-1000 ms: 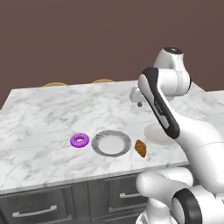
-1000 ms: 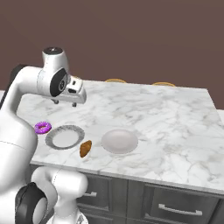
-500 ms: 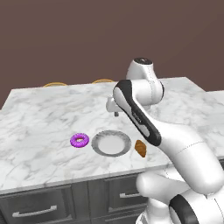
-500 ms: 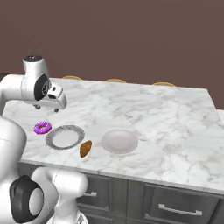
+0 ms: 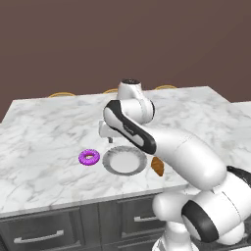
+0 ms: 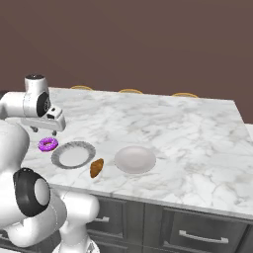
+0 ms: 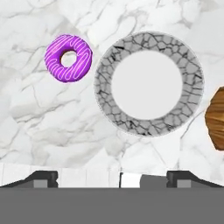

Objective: Place the pastries on the plates.

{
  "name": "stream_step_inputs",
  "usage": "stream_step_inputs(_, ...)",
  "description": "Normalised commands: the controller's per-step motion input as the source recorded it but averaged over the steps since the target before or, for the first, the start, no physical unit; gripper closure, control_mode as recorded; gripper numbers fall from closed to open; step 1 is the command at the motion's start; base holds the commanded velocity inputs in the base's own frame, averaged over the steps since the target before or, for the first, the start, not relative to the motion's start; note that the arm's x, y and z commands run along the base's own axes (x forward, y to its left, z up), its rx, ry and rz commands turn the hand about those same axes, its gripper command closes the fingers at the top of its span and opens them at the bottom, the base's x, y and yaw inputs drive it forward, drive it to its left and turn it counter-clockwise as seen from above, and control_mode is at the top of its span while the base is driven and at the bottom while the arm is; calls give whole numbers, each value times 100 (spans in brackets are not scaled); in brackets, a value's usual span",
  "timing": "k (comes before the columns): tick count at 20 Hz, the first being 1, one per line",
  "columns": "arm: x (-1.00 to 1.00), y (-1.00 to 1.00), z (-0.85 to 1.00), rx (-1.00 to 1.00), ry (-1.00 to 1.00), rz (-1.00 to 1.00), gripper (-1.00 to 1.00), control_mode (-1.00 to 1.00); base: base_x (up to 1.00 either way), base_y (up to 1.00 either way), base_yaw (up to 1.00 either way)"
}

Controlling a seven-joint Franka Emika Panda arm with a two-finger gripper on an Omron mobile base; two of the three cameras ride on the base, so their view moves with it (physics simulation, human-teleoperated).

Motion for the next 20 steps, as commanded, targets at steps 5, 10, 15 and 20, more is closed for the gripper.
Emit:
stream_step_inputs(5, 13, 44, -54, 0, 9, 1, -100, -100, 0, 0, 0)
stream_step_inputs(10, 35, 49, -13, 0, 6, 3, -100, -100, 0, 0, 0)
stream_step_inputs(15, 38, 66, -2, 0, 9, 0, -100, -100, 0, 0, 0)
stream_step_inputs(20, 26, 50, -30, 0, 8, 0, -100, -100, 0, 0, 0)
